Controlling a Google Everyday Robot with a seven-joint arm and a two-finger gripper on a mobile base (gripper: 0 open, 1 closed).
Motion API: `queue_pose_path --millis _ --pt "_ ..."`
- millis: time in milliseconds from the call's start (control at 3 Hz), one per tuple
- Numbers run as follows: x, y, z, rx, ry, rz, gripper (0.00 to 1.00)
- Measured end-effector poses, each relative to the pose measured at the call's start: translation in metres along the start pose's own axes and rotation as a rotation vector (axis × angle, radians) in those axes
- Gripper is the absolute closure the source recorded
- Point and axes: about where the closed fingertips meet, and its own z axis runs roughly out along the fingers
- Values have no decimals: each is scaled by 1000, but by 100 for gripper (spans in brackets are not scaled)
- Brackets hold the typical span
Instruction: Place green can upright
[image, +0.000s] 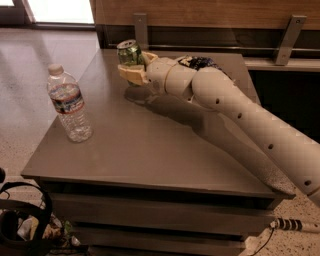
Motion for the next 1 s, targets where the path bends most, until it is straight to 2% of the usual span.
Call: queue_pose_path --millis 667,1000 --pt "-1 -4 -4 22 3 14 100" --pt "9 -9 -15 41 46 38 100"
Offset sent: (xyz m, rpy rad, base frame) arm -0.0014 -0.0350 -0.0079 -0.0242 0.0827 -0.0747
